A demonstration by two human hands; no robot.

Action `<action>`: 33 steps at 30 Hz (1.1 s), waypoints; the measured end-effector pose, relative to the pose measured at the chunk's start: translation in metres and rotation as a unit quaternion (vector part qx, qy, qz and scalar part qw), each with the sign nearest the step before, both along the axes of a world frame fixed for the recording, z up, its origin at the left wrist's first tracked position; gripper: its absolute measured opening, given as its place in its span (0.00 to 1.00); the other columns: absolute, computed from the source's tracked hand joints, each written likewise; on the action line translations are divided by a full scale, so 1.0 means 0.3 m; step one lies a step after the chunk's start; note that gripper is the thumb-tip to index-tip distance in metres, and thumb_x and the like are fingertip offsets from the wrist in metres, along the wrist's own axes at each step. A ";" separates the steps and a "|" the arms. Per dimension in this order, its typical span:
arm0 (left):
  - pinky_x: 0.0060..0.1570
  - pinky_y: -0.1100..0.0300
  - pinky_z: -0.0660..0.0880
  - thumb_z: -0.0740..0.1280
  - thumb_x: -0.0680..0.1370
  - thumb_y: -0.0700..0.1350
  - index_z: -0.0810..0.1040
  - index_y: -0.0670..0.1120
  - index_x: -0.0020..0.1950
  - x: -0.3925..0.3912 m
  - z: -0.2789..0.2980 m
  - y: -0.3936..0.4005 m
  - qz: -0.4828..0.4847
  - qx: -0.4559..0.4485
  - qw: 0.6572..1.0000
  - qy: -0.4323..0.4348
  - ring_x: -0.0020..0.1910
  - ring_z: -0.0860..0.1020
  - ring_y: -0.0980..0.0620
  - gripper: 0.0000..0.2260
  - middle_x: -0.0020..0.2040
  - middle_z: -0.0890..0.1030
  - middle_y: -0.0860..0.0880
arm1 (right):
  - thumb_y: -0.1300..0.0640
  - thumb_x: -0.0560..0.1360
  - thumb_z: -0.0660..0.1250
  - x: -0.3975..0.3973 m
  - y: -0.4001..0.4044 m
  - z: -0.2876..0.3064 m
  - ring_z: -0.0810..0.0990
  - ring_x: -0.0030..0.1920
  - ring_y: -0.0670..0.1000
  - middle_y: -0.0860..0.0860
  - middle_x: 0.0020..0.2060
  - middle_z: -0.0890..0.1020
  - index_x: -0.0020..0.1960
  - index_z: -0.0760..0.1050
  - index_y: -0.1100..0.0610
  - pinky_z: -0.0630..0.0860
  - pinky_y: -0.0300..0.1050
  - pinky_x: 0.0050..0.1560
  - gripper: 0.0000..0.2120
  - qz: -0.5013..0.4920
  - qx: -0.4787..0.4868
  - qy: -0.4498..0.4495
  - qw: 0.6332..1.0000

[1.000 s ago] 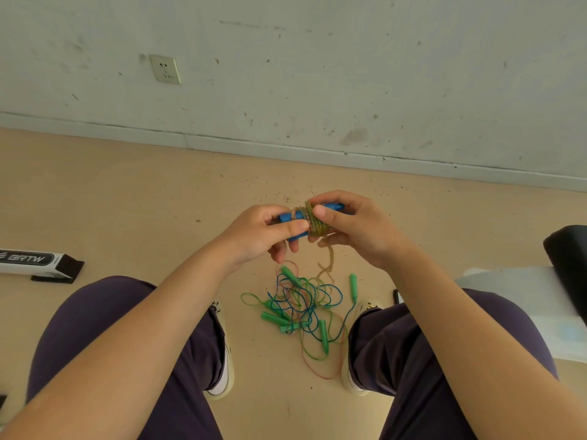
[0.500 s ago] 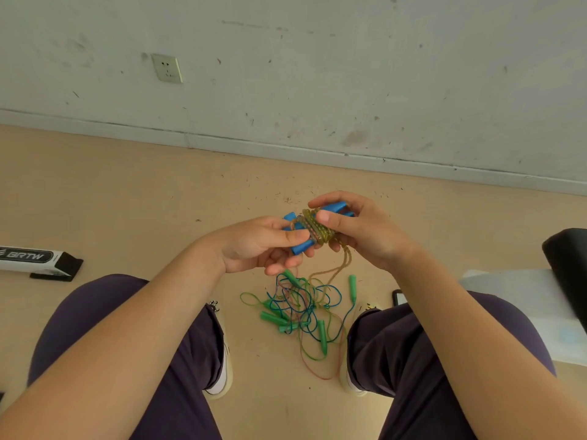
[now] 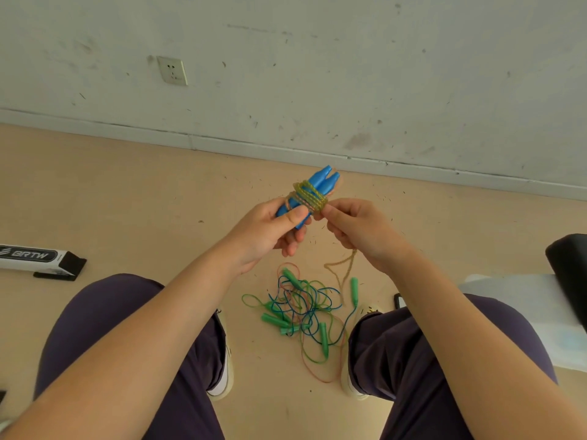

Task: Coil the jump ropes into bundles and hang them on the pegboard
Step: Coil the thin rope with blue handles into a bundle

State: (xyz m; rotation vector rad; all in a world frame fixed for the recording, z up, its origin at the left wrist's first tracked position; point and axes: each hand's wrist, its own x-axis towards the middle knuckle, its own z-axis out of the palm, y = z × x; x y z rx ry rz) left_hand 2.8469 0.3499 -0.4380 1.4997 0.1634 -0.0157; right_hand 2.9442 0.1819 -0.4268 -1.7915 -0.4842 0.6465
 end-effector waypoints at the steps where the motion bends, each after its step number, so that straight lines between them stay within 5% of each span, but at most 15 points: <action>1: 0.29 0.61 0.72 0.62 0.83 0.45 0.75 0.42 0.50 -0.001 0.000 -0.004 0.001 0.001 1.000 -0.002 0.27 0.73 0.52 0.07 0.34 0.77 0.48 | 0.54 0.81 0.64 -0.001 0.000 0.002 0.63 0.26 0.45 0.45 0.25 0.70 0.45 0.81 0.57 0.60 0.38 0.27 0.11 -0.007 -0.010 -0.003 1.000; 8: 0.30 0.62 0.73 0.64 0.81 0.48 0.76 0.42 0.50 -0.007 -0.001 -0.010 -0.007 -0.019 1.000 0.001 0.27 0.73 0.52 0.09 0.34 0.77 0.49 | 0.52 0.81 0.63 -0.013 -0.007 -0.001 0.60 0.23 0.45 0.44 0.22 0.67 0.40 0.78 0.54 0.58 0.38 0.24 0.13 -0.016 -0.001 -0.002 1.000; 11: 0.27 0.63 0.71 0.62 0.83 0.46 0.76 0.42 0.48 0.011 -0.005 0.026 0.061 -0.009 0.998 0.015 0.25 0.73 0.53 0.09 0.33 0.77 0.50 | 0.51 0.82 0.62 -0.026 -0.012 -0.005 0.60 0.24 0.45 0.42 0.23 0.66 0.40 0.76 0.54 0.59 0.39 0.27 0.13 -0.009 -0.009 -0.001 1.000; 16: 0.25 0.61 0.67 0.64 0.83 0.46 0.77 0.43 0.45 0.028 -0.044 0.077 0.080 0.109 0.986 0.098 0.23 0.71 0.53 0.10 0.30 0.76 0.50 | 0.51 0.81 0.63 -0.042 -0.030 0.019 0.63 0.25 0.45 0.43 0.24 0.68 0.38 0.76 0.51 0.62 0.36 0.28 0.14 0.028 -0.058 -0.102 0.993; 19: 0.21 0.63 0.65 0.65 0.82 0.48 0.78 0.42 0.45 0.025 -0.066 0.055 0.056 0.171 0.973 0.141 0.21 0.70 0.54 0.12 0.26 0.76 0.52 | 0.52 0.80 0.65 -0.057 -0.023 0.032 0.62 0.24 0.43 0.43 0.22 0.66 0.40 0.78 0.58 0.60 0.33 0.26 0.14 0.082 -0.084 -0.138 0.983; 24: 0.20 0.64 0.63 0.65 0.82 0.49 0.78 0.41 0.46 0.032 -0.063 0.056 0.082 0.178 0.968 0.154 0.19 0.68 0.54 0.13 0.26 0.75 0.51 | 0.54 0.80 0.66 -0.071 -0.006 0.029 0.67 0.24 0.41 0.40 0.21 0.69 0.41 0.80 0.62 0.63 0.32 0.29 0.14 0.137 -0.138 -0.194 0.962; 29: 0.21 0.65 0.61 0.64 0.82 0.50 0.78 0.43 0.45 0.017 -0.045 0.040 -0.070 0.209 0.950 0.222 0.19 0.64 0.56 0.13 0.28 0.74 0.50 | 0.53 0.78 0.68 -0.040 -0.026 0.031 0.66 0.29 0.46 0.50 0.27 0.71 0.40 0.78 0.64 0.63 0.43 0.32 0.14 0.114 -0.155 -0.295 0.936; 33: 0.23 0.66 0.60 0.64 0.83 0.51 0.79 0.44 0.46 0.005 -0.022 0.033 -0.187 0.208 0.931 0.234 0.21 0.62 0.56 0.13 0.30 0.72 0.50 | 0.53 0.77 0.69 -0.018 -0.037 0.028 0.73 0.35 0.51 0.52 0.33 0.78 0.44 0.81 0.59 0.70 0.46 0.39 0.09 0.125 -0.160 -0.297 0.933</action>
